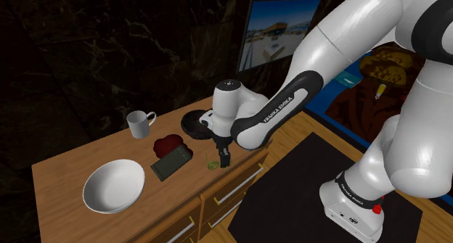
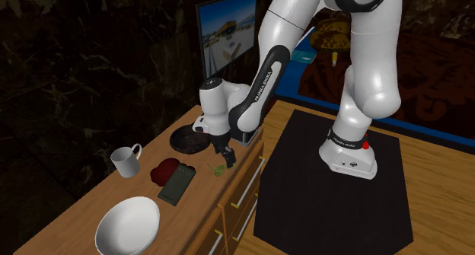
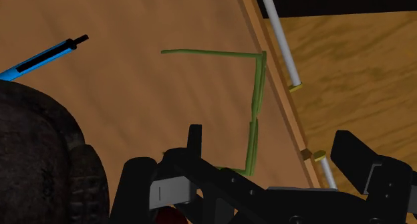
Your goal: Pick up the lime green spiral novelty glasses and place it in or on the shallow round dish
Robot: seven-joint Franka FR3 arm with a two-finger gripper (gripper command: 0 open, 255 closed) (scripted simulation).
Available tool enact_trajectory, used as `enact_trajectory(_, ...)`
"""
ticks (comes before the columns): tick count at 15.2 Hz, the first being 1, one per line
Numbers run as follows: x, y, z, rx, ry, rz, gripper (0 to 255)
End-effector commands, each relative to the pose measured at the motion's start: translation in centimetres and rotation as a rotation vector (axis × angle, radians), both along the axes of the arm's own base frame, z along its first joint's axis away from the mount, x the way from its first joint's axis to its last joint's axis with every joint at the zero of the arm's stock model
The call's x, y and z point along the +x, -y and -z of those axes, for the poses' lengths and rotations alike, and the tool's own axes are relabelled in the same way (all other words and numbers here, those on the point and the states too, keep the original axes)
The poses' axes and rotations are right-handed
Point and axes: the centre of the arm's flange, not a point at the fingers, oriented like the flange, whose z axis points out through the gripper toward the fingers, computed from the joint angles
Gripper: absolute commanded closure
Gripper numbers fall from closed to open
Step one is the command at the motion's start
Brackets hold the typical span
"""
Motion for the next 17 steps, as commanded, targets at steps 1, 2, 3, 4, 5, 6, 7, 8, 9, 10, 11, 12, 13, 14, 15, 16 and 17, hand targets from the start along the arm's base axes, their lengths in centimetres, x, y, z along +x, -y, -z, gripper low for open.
enact_trajectory(1, 0.0, -0.1, 1.3, 0.001, 0.001, -0.003, 0)
enact_trajectory(2, -0.1, -0.1, 1.8, 0.001, 0.001, -0.003, 0)
enact_trajectory(3, -0.1, -0.1, 2.3, 0.001, 0.001, -0.003, 0)
enact_trajectory(4, -0.2, -0.1, 2.8, 0.001, 0.001, -0.003, 0)
enact_trajectory(5, -0.2, -0.1, 3.1, 0.001, 0.001, -0.003, 0)
enact_trajectory(6, -0.2, -0.1, 3.1, 0.001, 0.001, -0.003, 0)
enact_trajectory(7, -0.2, -0.1, 3.1, 0.001, 0.001, -0.003, 0)
enact_trajectory(8, -0.2, -0.1, 3.1, 0.001, 0.001, -0.003, 0)
enact_trajectory(9, -0.2, -0.1, 3.1, 0.001, 0.001, -0.003, 0)
enact_trajectory(10, -0.2, -0.1, 3.1, 0.001, 0.001, -0.003, 0)
enact_trajectory(11, -0.2, -0.1, 3.1, 0.001, 0.001, -0.003, 0)
enact_trajectory(12, -0.2, -0.1, 3.1, 0.001, 0.001, -0.003, 0)
enact_trajectory(13, -0.2, -0.1, 3.1, 0.001, 0.001, -0.003, 255)
enact_trajectory(14, -0.2, -0.1, 3.1, 0.001, 0.001, -0.003, 255)
enact_trajectory(15, -0.2, -0.1, 3.1, 0.001, 0.001, -0.003, 255)
enact_trajectory(16, -0.2, -0.1, 3.1, 0.001, 0.001, -0.003, 255)
enact_trajectory(17, -0.2, -0.1, 3.1, 0.001, 0.001, -0.003, 255)
